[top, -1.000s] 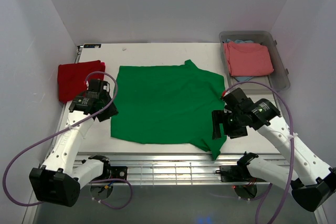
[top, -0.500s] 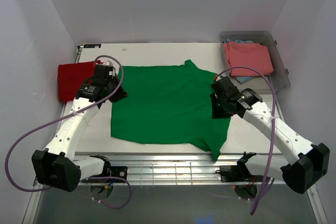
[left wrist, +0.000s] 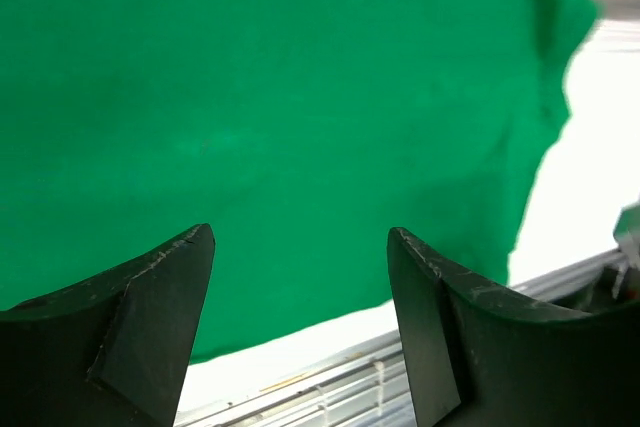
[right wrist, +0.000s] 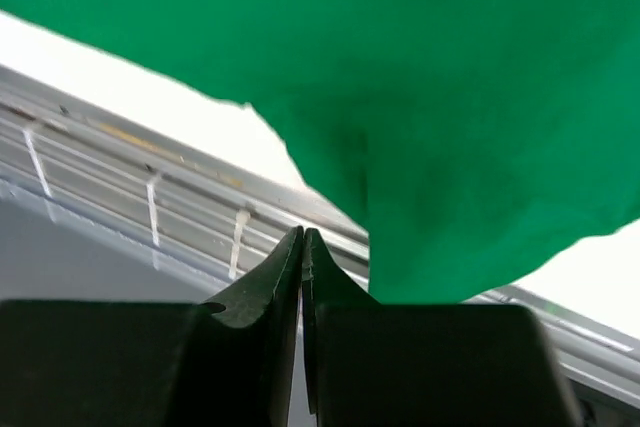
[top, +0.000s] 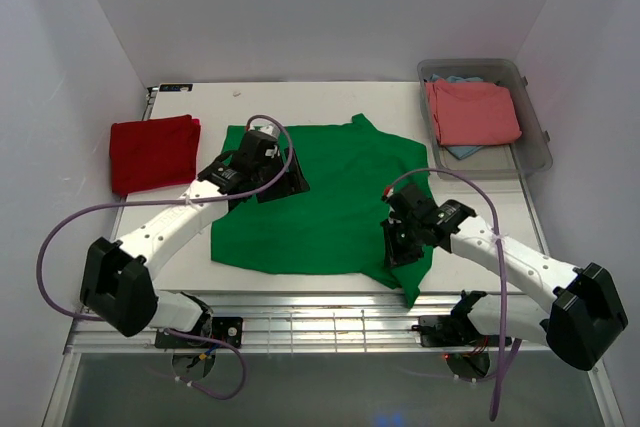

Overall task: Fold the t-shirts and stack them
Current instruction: Flatten the tshirt out

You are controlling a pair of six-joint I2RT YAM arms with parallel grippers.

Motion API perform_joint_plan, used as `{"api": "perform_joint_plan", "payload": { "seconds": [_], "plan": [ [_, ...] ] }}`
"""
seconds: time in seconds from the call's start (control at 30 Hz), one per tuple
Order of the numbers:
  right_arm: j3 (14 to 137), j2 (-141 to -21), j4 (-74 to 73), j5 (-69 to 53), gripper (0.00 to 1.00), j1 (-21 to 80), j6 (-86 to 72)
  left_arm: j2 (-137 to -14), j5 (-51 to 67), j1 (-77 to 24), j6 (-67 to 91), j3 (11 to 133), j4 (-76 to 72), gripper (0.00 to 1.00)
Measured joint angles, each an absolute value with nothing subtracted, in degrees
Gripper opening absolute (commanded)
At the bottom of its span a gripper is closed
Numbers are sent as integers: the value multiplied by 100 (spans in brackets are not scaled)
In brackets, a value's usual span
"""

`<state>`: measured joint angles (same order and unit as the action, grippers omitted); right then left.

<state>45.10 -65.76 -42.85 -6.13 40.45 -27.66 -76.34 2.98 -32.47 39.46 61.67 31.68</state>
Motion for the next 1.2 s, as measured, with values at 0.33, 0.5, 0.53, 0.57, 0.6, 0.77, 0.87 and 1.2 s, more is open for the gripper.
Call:
{"api": "perform_joint_plan", "payload": {
  "seconds": [0.33, 0.5, 0.53, 0.57, 0.6, 0.77, 0.87, 1.2],
  "plan": [
    [3496, -6241, -4038, -692, 8, 4456, -3251, -8239, 217, -3242, 3946, 6217, 3188, 79],
    [3328, -6335, -3776, -408, 8, 4466, -3282, -8178, 185, -3242, 3900, 6278, 3168, 78],
    [3310, -6381, -3717, -353, 8, 4466, -3282, -8162, 176, -3242, 3896, 6278, 3168, 78],
    [3301, -6436, -3677, -305, 8, 4466, -3280, -8147, 169, -3242, 3887, 6278, 3168, 78],
    [3284, -6497, -3610, -248, 8, 4466, -3273, -8130, 165, -3242, 3885, 6278, 3168, 78],
    [3164, -6733, -3277, 1, 8, 4528, -3245, -8044, 137, -3242, 3885, 6261, 3168, 78],
    [3194, -6895, -3157, 3, 8, 4646, -3218, -7975, 40, -3242, 3883, 6246, 3168, 78],
    [4309, -8287, -3109, -60, 8, 6514, -3293, -7915, -119, -3242, 3852, 6235, 3170, 77]
  ]
}}
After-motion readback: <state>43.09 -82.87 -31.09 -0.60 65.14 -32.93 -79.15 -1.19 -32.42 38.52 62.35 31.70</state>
